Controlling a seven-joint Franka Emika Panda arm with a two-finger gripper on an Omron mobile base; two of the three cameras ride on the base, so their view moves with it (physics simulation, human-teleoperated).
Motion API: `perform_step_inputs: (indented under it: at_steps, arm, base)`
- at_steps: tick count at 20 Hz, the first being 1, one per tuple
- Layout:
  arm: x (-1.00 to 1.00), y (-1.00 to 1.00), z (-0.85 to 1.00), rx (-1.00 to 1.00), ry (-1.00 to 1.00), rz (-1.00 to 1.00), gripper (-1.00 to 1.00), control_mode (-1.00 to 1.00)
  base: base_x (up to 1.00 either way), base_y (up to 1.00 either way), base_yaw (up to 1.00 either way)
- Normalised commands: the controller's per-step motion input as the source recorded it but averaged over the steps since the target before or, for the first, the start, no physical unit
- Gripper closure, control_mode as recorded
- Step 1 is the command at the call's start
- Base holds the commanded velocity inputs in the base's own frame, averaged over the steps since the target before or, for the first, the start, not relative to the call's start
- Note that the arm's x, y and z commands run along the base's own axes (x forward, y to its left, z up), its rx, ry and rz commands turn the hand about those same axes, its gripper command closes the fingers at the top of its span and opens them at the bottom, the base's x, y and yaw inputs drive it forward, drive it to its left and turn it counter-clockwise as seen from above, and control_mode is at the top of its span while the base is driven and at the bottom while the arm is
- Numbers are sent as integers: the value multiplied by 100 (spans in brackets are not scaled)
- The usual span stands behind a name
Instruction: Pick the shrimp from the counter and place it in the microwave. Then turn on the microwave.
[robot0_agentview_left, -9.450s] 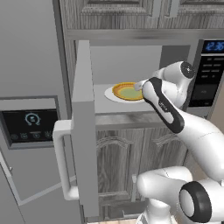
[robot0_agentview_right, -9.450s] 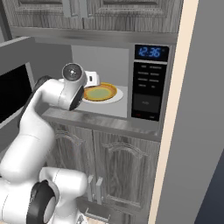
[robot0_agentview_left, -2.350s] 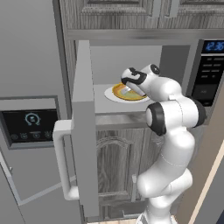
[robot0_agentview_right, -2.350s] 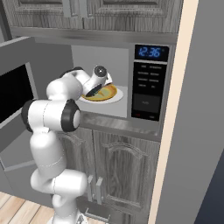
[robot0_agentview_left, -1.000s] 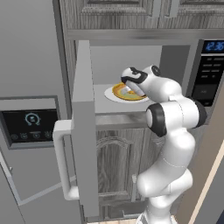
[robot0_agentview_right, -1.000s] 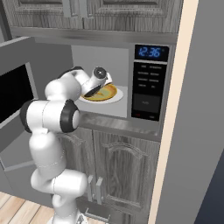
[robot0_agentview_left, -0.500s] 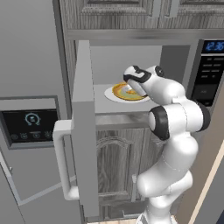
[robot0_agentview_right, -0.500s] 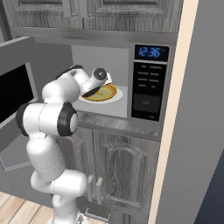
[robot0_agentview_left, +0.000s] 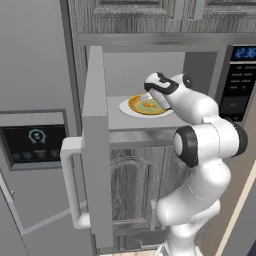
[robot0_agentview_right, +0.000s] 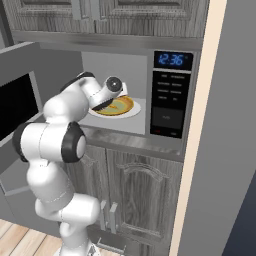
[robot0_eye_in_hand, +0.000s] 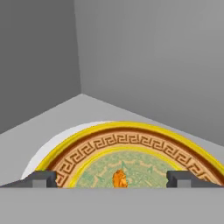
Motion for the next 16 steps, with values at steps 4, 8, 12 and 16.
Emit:
perform_step_inputs:
  at_steps: [4, 8, 12, 16]
  arm:
    - [-22, 0, 26, 8, 2, -3, -100, -100]
    - [-20, 0, 21, 7, 9, -1, -100, -100]
    - [-18, 0, 21, 9, 17, 0, -100, -100]
    - [-26, 0, 18, 9, 10, 0, -100, -100]
  base:
    - [0, 0, 0]
    - [0, 0, 0]
    - [0, 0, 0]
    - [0, 0, 0]
